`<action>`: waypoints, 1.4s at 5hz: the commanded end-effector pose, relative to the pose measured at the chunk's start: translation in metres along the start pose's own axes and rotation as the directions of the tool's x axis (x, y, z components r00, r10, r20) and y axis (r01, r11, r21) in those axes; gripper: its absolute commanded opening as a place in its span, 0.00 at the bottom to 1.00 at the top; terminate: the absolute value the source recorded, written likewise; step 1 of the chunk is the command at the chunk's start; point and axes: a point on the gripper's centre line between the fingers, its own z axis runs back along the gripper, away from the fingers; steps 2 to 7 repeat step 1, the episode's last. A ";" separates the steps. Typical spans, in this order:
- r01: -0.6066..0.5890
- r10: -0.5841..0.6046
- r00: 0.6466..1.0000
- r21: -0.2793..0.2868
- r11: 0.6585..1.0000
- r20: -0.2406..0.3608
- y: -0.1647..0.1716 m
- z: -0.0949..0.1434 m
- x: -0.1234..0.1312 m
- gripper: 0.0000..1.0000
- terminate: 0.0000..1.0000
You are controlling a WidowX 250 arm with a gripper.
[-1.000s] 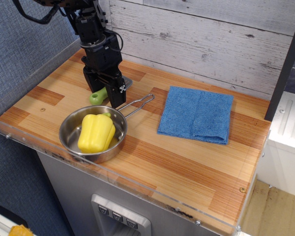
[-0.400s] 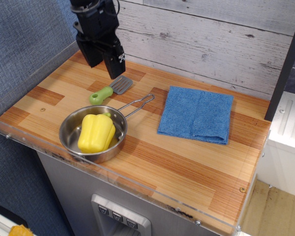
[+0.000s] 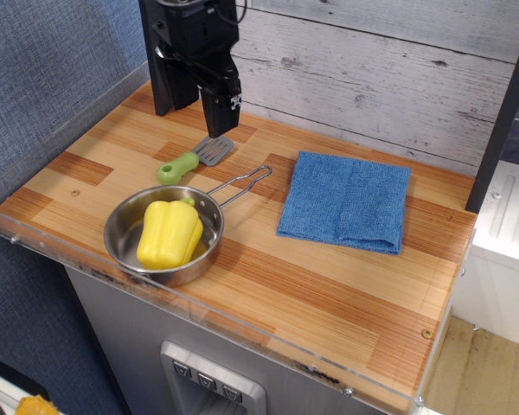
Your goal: Place the spatula behind the pan
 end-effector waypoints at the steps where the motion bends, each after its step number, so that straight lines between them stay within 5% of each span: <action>1: -0.002 -0.001 0.998 0.045 0.999 0.059 -0.002 0.025 0.000 1.00 1.00; 7: -0.002 -0.001 0.998 0.045 0.999 0.059 -0.002 0.025 0.000 1.00 1.00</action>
